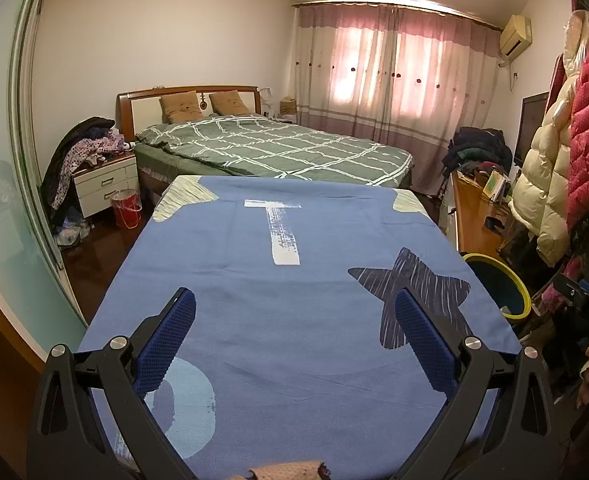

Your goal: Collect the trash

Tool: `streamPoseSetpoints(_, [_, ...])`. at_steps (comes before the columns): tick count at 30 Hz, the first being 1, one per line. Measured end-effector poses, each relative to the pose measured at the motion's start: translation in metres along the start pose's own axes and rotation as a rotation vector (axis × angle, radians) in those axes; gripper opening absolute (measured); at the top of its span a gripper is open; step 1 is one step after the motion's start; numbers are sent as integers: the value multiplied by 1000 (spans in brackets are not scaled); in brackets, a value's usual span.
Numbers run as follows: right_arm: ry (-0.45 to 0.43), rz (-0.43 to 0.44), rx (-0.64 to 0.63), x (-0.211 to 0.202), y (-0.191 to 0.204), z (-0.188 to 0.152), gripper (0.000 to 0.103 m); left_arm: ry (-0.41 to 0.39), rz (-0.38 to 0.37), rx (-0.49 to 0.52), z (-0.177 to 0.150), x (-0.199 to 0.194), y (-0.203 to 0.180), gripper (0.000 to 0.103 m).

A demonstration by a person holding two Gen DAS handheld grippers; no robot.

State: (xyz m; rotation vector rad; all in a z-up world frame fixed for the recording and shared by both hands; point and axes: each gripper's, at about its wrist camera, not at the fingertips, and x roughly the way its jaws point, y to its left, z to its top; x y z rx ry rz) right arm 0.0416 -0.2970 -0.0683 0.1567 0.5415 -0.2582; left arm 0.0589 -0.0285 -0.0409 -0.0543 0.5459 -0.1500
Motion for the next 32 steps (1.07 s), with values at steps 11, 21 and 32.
streamPoseSetpoints(11, [2,2,-3,1,1,-1,94,4,-4,-3,-1,0,-1,98])
streamPoseSetpoints(21, [14,10,-6,4,7,-8,94,24,-20,-9,-1,9,3,98])
streamPoseSetpoints(32, [118,105,-77,94,59,23,96,176,54,28,29,131,24,98])
